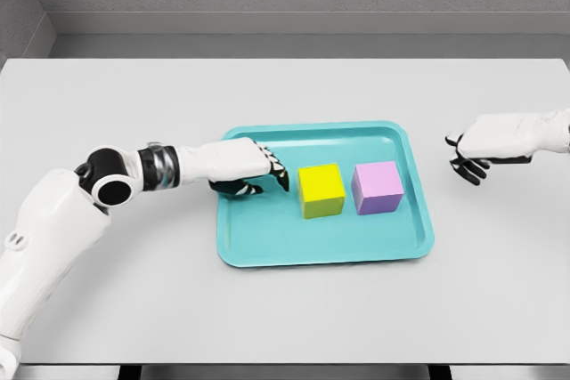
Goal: Push two cubes
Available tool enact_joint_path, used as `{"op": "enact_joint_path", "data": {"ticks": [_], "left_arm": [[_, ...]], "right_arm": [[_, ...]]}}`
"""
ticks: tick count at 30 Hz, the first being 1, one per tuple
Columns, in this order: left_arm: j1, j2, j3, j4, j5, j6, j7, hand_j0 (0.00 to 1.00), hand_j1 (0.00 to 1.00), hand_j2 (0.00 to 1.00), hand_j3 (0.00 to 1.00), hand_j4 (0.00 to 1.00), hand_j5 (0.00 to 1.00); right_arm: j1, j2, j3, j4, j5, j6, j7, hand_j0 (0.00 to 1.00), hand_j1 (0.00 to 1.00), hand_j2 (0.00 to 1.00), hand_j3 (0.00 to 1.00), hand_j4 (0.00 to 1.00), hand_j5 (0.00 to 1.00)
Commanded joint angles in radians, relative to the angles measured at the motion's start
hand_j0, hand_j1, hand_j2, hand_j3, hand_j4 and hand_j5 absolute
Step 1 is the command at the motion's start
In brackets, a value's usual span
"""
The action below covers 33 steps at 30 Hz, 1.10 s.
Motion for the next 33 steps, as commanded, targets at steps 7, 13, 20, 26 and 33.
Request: {"op": "enact_joint_path", "data": {"ticks": [7, 13, 20, 26, 33], "left_arm": [[-0.018, -0.030, -0.005, 0.031, 0.006, 0.003, 0.000, 0.61, 0.61, 0.61, 0.61, 0.61, 0.61], [-0.021, -0.054, -0.008, 0.032, 0.003, 0.003, 0.000, 0.61, 0.61, 0.61, 0.61, 0.61, 0.61], [-0.021, -0.071, -0.010, 0.034, -0.001, 0.003, 0.000, 0.61, 0.61, 0.61, 0.61, 0.61, 0.61], [-0.044, -0.079, -0.040, 0.043, 0.001, 0.003, 0.000, 0.61, 0.61, 0.61, 0.61, 0.61, 0.61], [-0.038, -0.059, -0.040, 0.043, 0.003, 0.003, 0.000, 0.61, 0.61, 0.61, 0.61, 0.61, 0.61]], "right_arm": [[-0.006, -0.007, 0.015, -0.086, 0.111, 0.002, 0.000, 0.14, 0.14, 0.14, 0.14, 0.14, 0.14], [-0.021, -0.006, 0.013, -0.091, 0.145, 0.002, 0.000, 0.18, 0.18, 0.18, 0.18, 0.18, 0.18], [-0.044, -0.006, 0.009, -0.088, 0.163, 0.002, 0.000, 0.83, 0.83, 0.83, 0.83, 0.83, 0.83], [-0.054, -0.007, -0.004, -0.082, 0.185, 0.002, 0.000, 1.00, 1.00, 1.00, 1.00, 1.00, 1.00], [-0.067, -0.002, -0.039, -0.036, 0.162, 0.002, 0.000, 0.78, 0.78, 0.78, 0.78, 0.78, 0.78]]}}
